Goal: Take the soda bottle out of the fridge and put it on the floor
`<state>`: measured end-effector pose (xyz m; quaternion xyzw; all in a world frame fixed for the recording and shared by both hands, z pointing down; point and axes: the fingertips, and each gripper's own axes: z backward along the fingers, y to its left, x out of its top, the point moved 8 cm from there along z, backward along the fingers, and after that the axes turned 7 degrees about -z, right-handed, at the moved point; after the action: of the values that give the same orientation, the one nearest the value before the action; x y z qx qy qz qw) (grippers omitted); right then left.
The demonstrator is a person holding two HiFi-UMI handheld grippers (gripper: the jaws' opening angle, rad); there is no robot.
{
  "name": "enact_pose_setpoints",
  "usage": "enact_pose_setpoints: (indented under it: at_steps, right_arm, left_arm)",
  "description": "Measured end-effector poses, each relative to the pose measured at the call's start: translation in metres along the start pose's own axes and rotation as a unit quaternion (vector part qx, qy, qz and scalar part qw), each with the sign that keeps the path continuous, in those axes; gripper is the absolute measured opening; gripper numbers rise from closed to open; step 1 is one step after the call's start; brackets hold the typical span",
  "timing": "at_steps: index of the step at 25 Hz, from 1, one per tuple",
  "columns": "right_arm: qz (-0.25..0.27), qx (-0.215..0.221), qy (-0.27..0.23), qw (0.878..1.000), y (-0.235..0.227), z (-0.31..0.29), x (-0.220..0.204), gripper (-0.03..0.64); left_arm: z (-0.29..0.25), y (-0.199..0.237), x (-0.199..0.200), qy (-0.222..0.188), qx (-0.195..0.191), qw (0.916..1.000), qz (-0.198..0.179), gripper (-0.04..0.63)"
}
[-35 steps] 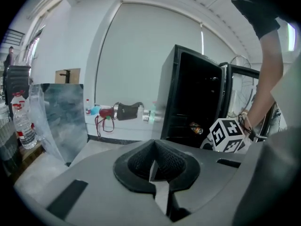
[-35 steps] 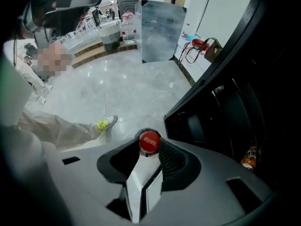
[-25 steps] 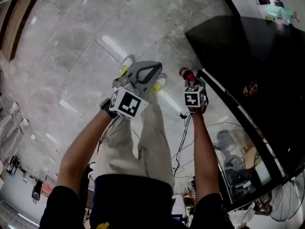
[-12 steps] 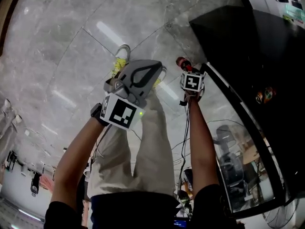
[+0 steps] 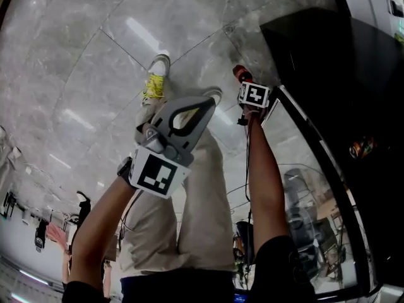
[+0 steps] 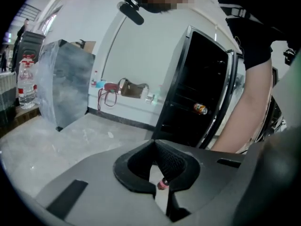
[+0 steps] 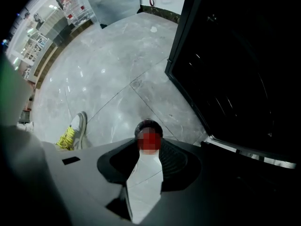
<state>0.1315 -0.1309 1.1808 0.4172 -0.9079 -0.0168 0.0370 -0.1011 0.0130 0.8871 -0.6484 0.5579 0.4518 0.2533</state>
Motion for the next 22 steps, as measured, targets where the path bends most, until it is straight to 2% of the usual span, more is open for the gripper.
enact_pose_setpoints:
  at_steps: [4,7,10,13,19,22]
  right_arm:
    - [0.015,-0.002,-0.001,1.0,0.006,-0.016,0.01,0.124]
    - [0.013,0.023,0.01,1.0,0.019,-0.024,0.008,0.124]
    - [0.028,0.005,0.018,0.999,0.022,-0.028,0.007,0.124]
    - [0.062,-0.041,0.005,0.997,0.017,-0.031,0.008,0.126]
    - [0.067,-0.006,-0.011,0.998,0.032,-0.036,-0.001,0.131]
    - [0.082,0.008,-0.04,0.996,0.04,-0.029,0.005,0.132]
  left_arm:
    - [-0.003,0.005,-0.013,0.004,0.013,0.9999,0.01,0.018]
    - [-0.004,0.009,-0.014,0.0,0.02,0.9997,0.011,0.018]
    - [-0.004,0.014,-0.014,0.0,0.026,0.9996,0.01,0.018]
    - [-0.003,0.013,-0.015,0.003,0.025,0.9996,0.009,0.018]
    - [-0.004,0.0,-0.016,0.01,0.011,0.9999,-0.001,0.018]
    - [-0.002,-0.002,-0.008,0.008,0.008,0.9999,-0.008,0.018]
